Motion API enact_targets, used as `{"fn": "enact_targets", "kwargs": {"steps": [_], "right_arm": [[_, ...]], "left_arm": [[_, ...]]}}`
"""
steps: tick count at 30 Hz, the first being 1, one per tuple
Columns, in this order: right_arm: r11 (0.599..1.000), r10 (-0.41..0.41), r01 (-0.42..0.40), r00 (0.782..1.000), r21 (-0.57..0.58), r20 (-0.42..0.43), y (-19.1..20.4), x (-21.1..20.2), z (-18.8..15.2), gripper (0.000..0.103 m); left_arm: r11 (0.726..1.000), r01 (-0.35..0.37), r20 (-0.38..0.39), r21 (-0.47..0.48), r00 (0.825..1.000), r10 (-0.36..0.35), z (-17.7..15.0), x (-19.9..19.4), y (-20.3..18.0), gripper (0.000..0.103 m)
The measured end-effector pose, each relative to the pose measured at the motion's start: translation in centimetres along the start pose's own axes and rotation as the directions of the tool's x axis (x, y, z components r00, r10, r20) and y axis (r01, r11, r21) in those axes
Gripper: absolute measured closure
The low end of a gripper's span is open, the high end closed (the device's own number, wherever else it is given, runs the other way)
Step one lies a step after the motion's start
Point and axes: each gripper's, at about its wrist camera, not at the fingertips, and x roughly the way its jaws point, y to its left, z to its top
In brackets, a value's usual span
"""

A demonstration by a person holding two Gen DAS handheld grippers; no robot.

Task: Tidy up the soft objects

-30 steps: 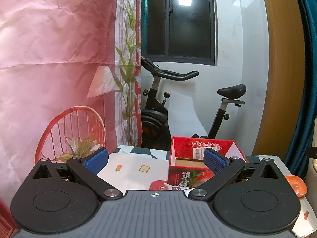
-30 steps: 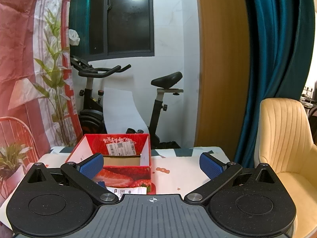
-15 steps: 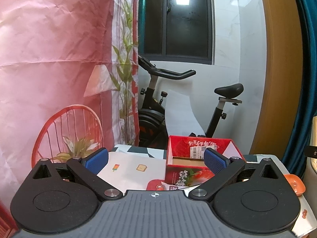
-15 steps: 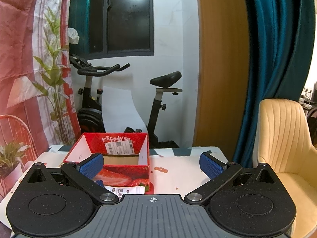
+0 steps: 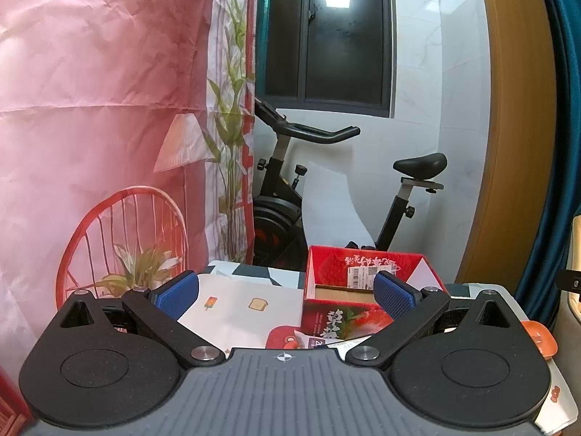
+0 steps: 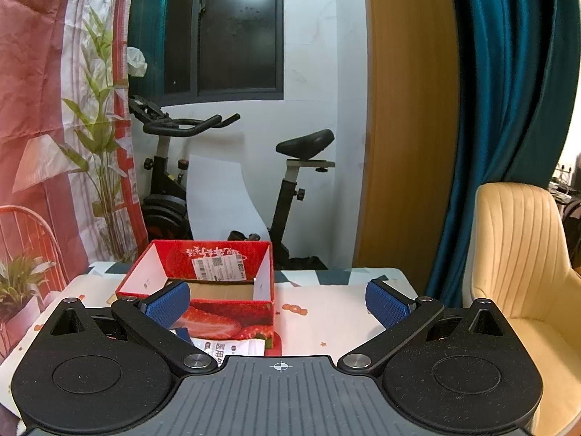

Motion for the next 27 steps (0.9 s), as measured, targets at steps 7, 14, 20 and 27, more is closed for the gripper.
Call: {"fn": "enact_targets", "kwargs": {"steps": [7,14,20,27], "right_arm": [[1.000,0.008,-0.008,1.000,-0.001,-0.012,0.0,0.3,-0.1,0.000],[0.985,0.141,-0.149,0.985,0.081,0.096,-1.5,2.2,-1.8,0.000],[0.969,0.115,-0.128,0.991,0.212,0.073,-3.2,8.0,-3.9,0.000],[0.959,0.197,-0.169,0.975,0.226,-0.105,-1.7,14.7,-9.3,0.000]], "left_arm": [[1.000,0.000,0.010,0.000,1.000,0.000,-0.1,-0.1,-0.1,0.000],[0.998,-0.042,0.018,0.042,0.999,0.041,-0.6,1.5,-0.1,0.000],[0.994,-0.072,-0.089,0.082,0.993,0.079,-2.2,6.6,-0.1,0.000],[0.999,0.008,-0.198,0.053,0.980,0.003,-6.7,12.8,-0.4,0.009]]}}
